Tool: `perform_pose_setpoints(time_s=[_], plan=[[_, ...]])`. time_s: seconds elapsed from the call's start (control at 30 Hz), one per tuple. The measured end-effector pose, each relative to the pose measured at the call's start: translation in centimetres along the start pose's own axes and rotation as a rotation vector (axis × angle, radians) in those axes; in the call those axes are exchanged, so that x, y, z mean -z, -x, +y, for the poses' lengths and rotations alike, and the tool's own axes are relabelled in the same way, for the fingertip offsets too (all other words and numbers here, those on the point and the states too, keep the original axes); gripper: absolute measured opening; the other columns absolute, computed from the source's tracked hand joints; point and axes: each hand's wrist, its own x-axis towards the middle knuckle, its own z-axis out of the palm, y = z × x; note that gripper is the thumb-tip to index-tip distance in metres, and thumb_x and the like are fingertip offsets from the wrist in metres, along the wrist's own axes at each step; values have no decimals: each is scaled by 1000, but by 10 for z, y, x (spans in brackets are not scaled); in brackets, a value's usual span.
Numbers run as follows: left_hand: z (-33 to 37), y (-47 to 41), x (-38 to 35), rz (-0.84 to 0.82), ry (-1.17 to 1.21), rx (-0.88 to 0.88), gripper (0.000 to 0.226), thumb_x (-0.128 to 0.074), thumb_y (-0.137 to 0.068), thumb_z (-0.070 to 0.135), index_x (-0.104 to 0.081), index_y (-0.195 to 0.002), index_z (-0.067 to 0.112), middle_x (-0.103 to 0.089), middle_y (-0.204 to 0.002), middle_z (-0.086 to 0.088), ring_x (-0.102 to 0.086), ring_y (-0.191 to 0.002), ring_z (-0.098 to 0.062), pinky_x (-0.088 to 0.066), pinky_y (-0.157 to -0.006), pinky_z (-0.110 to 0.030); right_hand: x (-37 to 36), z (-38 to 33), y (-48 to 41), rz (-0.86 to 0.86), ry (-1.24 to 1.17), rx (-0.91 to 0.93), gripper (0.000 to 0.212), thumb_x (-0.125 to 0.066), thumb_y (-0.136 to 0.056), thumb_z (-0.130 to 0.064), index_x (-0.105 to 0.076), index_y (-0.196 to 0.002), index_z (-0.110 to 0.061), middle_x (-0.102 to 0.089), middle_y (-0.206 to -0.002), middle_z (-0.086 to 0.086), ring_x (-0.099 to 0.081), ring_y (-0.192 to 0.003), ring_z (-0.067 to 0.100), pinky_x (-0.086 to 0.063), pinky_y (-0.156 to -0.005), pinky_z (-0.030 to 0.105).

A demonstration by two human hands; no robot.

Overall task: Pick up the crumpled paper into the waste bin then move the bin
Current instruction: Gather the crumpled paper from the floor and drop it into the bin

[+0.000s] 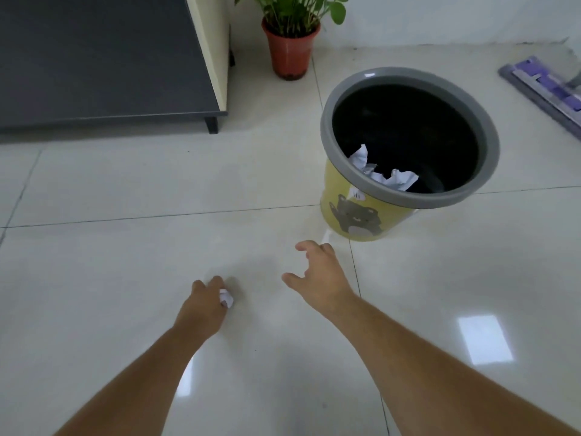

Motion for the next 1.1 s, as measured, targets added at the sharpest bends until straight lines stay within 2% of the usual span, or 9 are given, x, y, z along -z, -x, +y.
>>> perform_pose_setpoints(time_s=[0.1, 0.17, 0.33, 0.43, 0.53, 0.7, 0.87, 0.97, 1.1], plan=[[19, -8, 17, 62, 138, 5, 6, -58, -86, 15, -53, -83, 17, -62, -71, 0, -59, -58, -18, -44, -50, -24, 5, 3, 2, 8, 3, -10, 62, -74, -81, -31, -45, -136, -24, -42, -130, 3, -64, -96, 22, -51, -92, 34], [43, -12, 37, 115, 208, -16, 7, -60, -87, 11, -56, -90, 6, -61, -68, 0, -57, -54, -20, -44, -49, -24, 11, 6, 7, 19, 9, -16, 62, -73, -81, -32, -46, -136, -25, -43, -128, 2, -63, -98, 21, -51, -92, 34], [140, -19, 113, 249, 317, -131, 23, -60, -90, 26, -55, -104, 9, -63, -98, -11, -67, -81, -32, -61, -75, -46, 29, 15, 22, 57, -9, -72, 60, -70, -81, -29, -46, -135, -26, -43, -125, 2, -62, -98, 22, -51, -91, 35], [213, -16, 160, 319, 353, -262, 27, -57, -91, 30, -52, -112, 13, -58, -107, -8, -63, -92, -31, -59, -83, -48, 40, 16, 30, 79, -27, -63, 61, -70, -80, -30, -45, -136, -26, -43, -128, 2, -60, -105, 22, -49, -97, 35], [281, -6, 193, 359, 370, -369, 28, -56, -91, 26, -51, -117, 14, -56, -108, -5, -62, -96, -30, -58, -85, -47, 55, 13, 37, 97, -60, -50, 61, -69, -82, -29, -43, -137, -26, -42, -128, 1, -61, -99, 19, -51, -89, 31], [363, 15, 199, 346, 299, -510, 35, -59, -91, 23, -53, -123, 11, -60, -119, -12, -61, -104, -30, -48, -74, -33, 84, 14, 53, 130, -88, -36, 61, -66, -84, -29, -39, -139, -26, -41, -131, -1, -58, -103, 16, -48, -86, 27], [399, 30, 195, 260, 335, -521, 45, -66, -87, 16, -51, -128, 9, -55, -125, -15, -64, -101, -33, -60, -82, -47, 114, 17, 64, 177, -87, -12, 65, -66, -82, -30, -39, -142, -24, -42, -136, 1, -50, -122, 16, -45, -99, 29], [408, 39, 197, 217, 335, -507, 65, -75, -82, 13, -44, -139, 10, -45, -134, -13, -65, -92, -28, -63, -69, -39, 127, 17, 67, 198, -93, -17, 62, -66, -82, -29, -41, -139, -24, -44, -130, 0, -54, -116, 17, -47, -96, 31], [401, 40, 202, 199, 214, -506, 85, -81, -75, 16, -35, -147, 16, -39, -140, -14, -63, -92, -26, -59, -82, -39, 136, 13, 70, 196, -76, 1, 60, -67, -82, -31, -44, -137, -25, -46, -128, 0, -55, -113, 18, -48, -93, 30]])
